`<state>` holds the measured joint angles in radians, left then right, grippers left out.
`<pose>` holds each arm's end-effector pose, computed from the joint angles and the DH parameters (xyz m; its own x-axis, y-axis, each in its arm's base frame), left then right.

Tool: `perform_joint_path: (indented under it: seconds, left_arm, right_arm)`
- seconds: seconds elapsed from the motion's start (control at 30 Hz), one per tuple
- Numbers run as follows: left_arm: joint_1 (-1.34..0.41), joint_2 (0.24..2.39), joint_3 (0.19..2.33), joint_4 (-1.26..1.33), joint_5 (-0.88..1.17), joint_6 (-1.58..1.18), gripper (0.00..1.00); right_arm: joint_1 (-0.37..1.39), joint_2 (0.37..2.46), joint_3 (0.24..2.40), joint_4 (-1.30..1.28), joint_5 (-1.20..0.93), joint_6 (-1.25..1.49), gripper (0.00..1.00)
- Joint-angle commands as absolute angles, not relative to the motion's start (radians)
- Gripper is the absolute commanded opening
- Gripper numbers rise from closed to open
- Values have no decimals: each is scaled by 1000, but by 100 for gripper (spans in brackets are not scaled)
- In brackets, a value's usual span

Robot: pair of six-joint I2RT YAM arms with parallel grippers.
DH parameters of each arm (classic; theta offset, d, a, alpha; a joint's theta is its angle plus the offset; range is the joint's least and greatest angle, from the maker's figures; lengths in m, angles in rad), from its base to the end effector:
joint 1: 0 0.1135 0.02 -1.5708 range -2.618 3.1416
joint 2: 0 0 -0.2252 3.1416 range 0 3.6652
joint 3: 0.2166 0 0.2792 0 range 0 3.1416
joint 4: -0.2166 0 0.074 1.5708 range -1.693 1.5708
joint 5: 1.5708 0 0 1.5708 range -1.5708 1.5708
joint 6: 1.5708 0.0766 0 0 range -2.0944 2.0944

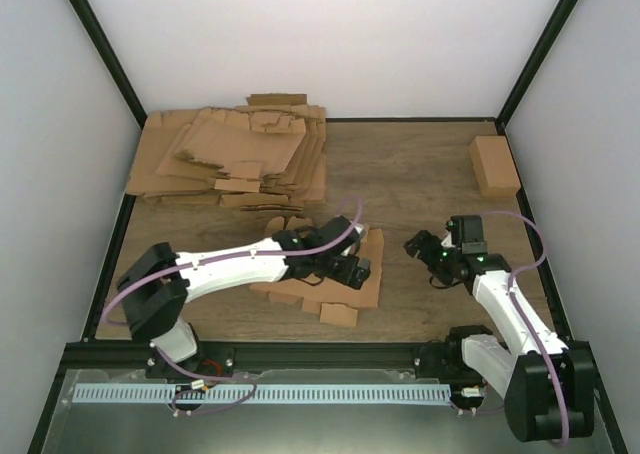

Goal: Fold the paper box

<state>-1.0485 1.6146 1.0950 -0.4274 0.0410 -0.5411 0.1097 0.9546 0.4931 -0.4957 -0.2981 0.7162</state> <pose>0.1890 -0.3346 0.1330 -0.7993 0.3569 -0.4835 0.5439 0.7718 -0.3294 0.2416 0.0492 0.1092 -0.7921 0.5441 -0.2767 0.3278 0.7615 0.5592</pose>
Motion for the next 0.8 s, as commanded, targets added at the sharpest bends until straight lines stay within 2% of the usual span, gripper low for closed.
perform_joint_path:
  seconds: [0.0, 0.1, 0.23, 0.4, 0.57, 0.77]
  left_arm:
    - [-1126, 1702, 1217, -485, -52, -599, 94]
    - [-1174, 1776, 1314, -576, -149, -641, 99]
    - [-1231, 1847, 1413, -688, -292, -692, 100]
    - [-1240, 1852, 1410, -681, -310, -786, 100]
    - [-1250, 1877, 1434, -694, -308, -804, 100]
    - [-1269, 1951, 1525, -780, -357, -830, 100]
  right_arm:
    - [22, 930, 482, -513, -353, 680, 92]
    - [7, 901, 465, -513, -356, 699, 92]
    - [7, 836, 448, -538, -282, 746, 90]
    - [-24, 819, 457, -544, -220, 762, 88]
    - [-151, 906, 499, -510, -285, 714, 87]
    - [-173, 946, 563, -503, -284, 734, 87]
